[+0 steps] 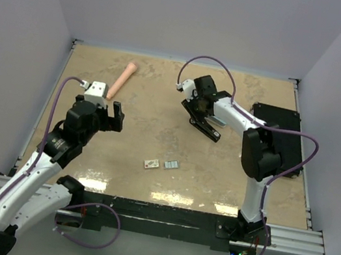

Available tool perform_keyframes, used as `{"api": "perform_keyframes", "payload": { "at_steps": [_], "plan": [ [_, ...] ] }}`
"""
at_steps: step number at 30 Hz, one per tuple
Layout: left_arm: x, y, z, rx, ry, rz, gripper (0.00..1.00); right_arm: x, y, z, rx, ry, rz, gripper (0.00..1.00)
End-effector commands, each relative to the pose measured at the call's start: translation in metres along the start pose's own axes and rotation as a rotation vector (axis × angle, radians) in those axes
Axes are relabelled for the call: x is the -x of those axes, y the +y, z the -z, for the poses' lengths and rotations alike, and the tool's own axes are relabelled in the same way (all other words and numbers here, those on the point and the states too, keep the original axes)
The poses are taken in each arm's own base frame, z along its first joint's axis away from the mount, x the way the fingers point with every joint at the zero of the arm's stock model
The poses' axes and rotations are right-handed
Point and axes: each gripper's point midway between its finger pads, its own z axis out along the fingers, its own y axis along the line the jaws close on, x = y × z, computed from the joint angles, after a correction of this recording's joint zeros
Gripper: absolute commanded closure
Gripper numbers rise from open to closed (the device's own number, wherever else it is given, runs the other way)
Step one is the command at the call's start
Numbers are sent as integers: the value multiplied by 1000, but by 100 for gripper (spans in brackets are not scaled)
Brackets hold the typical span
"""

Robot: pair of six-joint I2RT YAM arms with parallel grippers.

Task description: Load the staples into the stapler

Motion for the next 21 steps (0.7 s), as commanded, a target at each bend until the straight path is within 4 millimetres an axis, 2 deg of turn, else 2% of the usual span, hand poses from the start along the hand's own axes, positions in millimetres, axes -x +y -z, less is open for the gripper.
{"api": "perform_keyframes", "payload": {
  "at_steps": [1, 3, 6, 9, 10, 13, 15, 16, 17, 21],
  "plan": [
    [7, -6, -4, -43, -29, -8, 3, 1, 6, 5, 28, -1, 22, 60],
    [6, -7, -4, -49, -23, -8, 3, -5, 6, 1, 20, 17, 24, 57],
    [6, -7, -4, -53, -23, -6, 3, -11, 6, -3, 16, 35, 21, 58],
    [6, -6, -5, -54, -20, -4, 3, -10, 7, -3, 16, 35, 22, 62],
    [5, -6, -6, -54, -19, -3, 3, -9, 5, -2, 14, 31, 21, 67],
    [4, -8, -7, -67, -15, -4, 3, -10, 6, -3, 15, 34, 21, 69],
    [3, -10, -7, -79, -11, -5, 3, -11, 7, -3, 19, 37, 23, 77],
    [3, -10, -7, -83, -13, -6, 3, -11, 8, -4, 23, 37, 26, 91],
    [3, -12, -7, -95, -10, -6, 3, -12, 8, -4, 22, 39, 26, 99],
    [2, -17, -8, -127, -6, -10, 3, 2, 17, 5, 38, -13, 54, 100]
  ]
}}
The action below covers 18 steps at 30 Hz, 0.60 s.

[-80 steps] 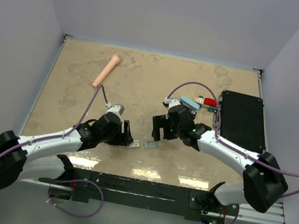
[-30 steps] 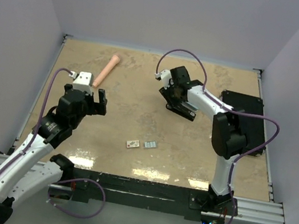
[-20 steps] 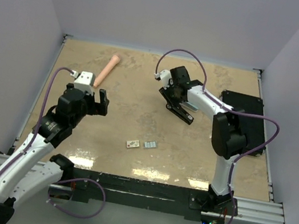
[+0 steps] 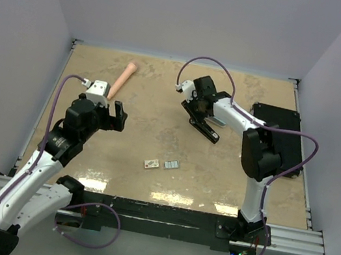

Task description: Load the staples into the stapler

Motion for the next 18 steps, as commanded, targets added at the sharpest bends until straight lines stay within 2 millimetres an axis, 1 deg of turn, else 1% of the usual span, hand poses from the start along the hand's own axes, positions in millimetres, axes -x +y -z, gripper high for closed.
{"api": "perform_keyframes", "payload": {
  "at_steps": [1, 4, 5, 6, 7, 8, 9, 10, 11, 12, 13, 14, 15, 16, 17, 18],
  "plan": [
    [2, -8, -3, -60, -15, -18, 3, 10, 15, 10, 32, -44, 57, 100],
    [2, -17, -4, -113, -17, -20, 3, 33, 19, 30, 35, -147, 71, 100],
    [1, -19, -4, -129, -15, -22, 3, 34, 22, 33, 44, -163, 72, 100],
    [0, -25, -4, -160, -12, -22, 3, 44, 23, 46, 45, -210, 70, 100],
    [3, -28, -4, -180, -24, -26, 3, 51, 23, 51, 43, -244, 73, 100],
    [0, -32, -4, -206, -20, -27, 2, 52, 26, 56, 48, -264, 73, 100],
    [1, -35, -3, -221, -28, -18, 2, 60, 29, 69, 50, -307, 79, 100],
    [6, -40, -3, -241, -43, 7, 2, 68, 29, 76, 44, -348, 81, 100],
    [4, -45, -3, -274, -43, 21, 2, 66, 32, 78, 48, -360, 83, 100],
    [5, -49, -3, -293, -51, 42, 3, 69, 35, 83, 54, -384, 82, 100],
    [11, -55, -4, -315, -73, 90, 3, 80, 35, 98, 45, -443, 88, 100],
    [6, -60, -5, -346, -64, 120, 4, 75, 38, 98, 52, -450, 88, 100],
    [5, -65, -7, -369, -61, 146, 5, 78, 40, 104, 54, -476, 88, 100],
    [17, -75, -7, -420, -114, 189, 6, 87, 43, 117, 67, -535, 109, 100],
    [4, -83, -8, -480, -87, 198, 6, 83, 48, 117, 79, -545, 114, 100],
    [1, -90, -10, -523, -89, 206, 6, 83, 50, 121, 91, -565, 126, 100]
  ]
}}
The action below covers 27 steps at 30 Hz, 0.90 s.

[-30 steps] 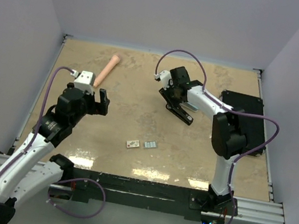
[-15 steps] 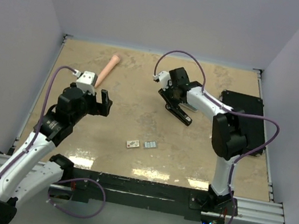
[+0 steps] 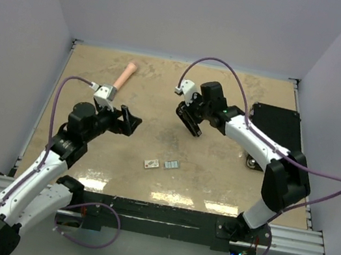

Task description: Load the staples into the stapler

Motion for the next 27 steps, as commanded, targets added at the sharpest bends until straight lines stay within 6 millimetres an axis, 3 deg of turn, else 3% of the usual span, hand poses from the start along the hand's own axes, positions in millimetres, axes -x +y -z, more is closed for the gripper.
{"api": "perform_keyframes", "payload": {
  "at_steps": [1, 3, 4, 6, 12, 16, 21, 23, 24, 27],
  "plan": [
    [20, -47, -12, -286, -139, 111, 6, 61, 8, 31, 29, -275, 67, 100],
    [6, -50, -17, -336, -139, 131, 6, 62, 12, 34, 47, -302, 74, 100],
    [16, -56, -15, -378, -201, 119, 6, 64, 14, 36, 52, -316, 77, 100],
    [11, -53, -20, -377, -213, 118, 6, 62, 18, 37, 66, -330, 84, 100],
    [28, -59, -28, -421, -319, 28, 10, 69, 39, 42, 164, -400, 115, 100],
    [21, -61, -35, -453, -316, -6, 14, 74, 44, 50, 189, -434, 130, 100],
    [13, -60, -58, -407, -248, 32, 19, 77, 48, 52, 197, -445, 134, 100],
    [20, -61, -67, -368, -256, 43, 24, 77, 49, 53, 197, -449, 135, 100],
    [11, -63, -74, -358, -222, 51, 26, 77, 50, 53, 197, -450, 137, 100],
    [11, -73, -86, -350, -212, 49, 32, 77, 53, 54, 198, -450, 141, 100]
  ]
}}
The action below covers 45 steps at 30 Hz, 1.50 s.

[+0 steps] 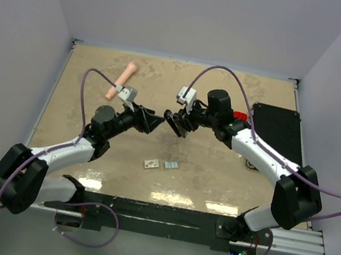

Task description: Load the staples into the stapler

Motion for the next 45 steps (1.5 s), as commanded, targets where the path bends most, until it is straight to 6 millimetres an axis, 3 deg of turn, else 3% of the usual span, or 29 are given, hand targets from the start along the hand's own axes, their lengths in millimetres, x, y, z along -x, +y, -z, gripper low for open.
{"api": "perform_keyframes", "payload": {
  "at_steps": [1, 4, 11, 26, 29, 32, 33, 35, 40, 41, 42, 43, 44, 45],
  "plan": [
    [29, -15, -25, 3, -85, -55, 34, 44, 1, 10, -9, -138, 83, 100],
    [33, -10, -33, 66, -100, -67, 39, 42, 1, 9, -14, -130, 83, 100],
    [20, 13, -39, 195, -54, -74, 49, 43, 2, 12, -18, -136, 86, 100],
    [-18, 17, -56, 193, 67, -35, 57, 44, -1, 9, -31, -149, 86, 100],
    [-19, 19, -57, 199, 64, -33, 63, 43, -1, 8, -26, -149, 85, 100],
    [-18, 20, -58, 206, 58, -30, 78, 43, 0, 8, -27, -149, 87, 100],
    [-17, 21, -58, 210, 56, -32, 88, 42, 0, 8, -26, -146, 88, 100],
    [-14, 25, -55, 238, 50, -33, 100, 41, 0, 8, -26, -143, 89, 100],
    [10, 47, -30, 350, -24, 4, 100, 44, -1, 14, -48, -165, 95, 100],
    [19, 64, -21, 386, -52, 33, 100, 45, -2, 14, -51, -171, 92, 100],
    [15, 72, -10, 404, -57, 94, 100, 49, -2, 17, -58, -190, 96, 100],
    [26, 72, -2, 394, -90, 121, 100, 50, 0, 18, -53, -202, 96, 100],
    [34, 90, 10, 445, -120, 144, 100, 52, -1, 21, -59, -218, 93, 100],
    [33, 94, 17, 463, -127, 167, 100, 53, -2, 23, -69, -237, 94, 100]
  ]
}}
